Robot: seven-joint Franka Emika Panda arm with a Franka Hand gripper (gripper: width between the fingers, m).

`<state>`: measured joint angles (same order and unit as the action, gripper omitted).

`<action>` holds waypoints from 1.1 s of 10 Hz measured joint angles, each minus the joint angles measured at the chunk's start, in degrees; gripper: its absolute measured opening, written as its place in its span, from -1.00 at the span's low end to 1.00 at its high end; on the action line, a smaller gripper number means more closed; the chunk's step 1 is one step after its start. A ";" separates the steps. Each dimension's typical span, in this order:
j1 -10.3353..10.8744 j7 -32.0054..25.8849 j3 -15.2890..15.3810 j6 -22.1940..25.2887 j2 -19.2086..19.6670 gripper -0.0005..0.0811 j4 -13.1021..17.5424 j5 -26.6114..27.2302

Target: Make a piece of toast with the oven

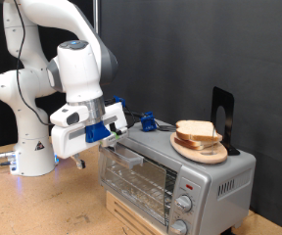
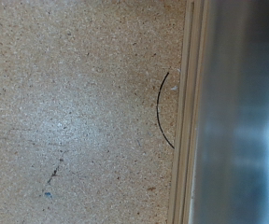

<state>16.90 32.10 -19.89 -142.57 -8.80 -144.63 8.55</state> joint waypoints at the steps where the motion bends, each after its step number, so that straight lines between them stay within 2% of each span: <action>1: -0.03 0.00 -0.24 0.43 -0.02 0.99 0.14 -0.04; 7: -2.63 1.42 -1.19 1.98 1.60 0.99 1.30 -0.43; 11: -3.77 1.88 -2.47 2.10 5.68 0.99 5.81 1.69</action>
<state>13.13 33.98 -22.36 -140.47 -3.12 -138.83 10.24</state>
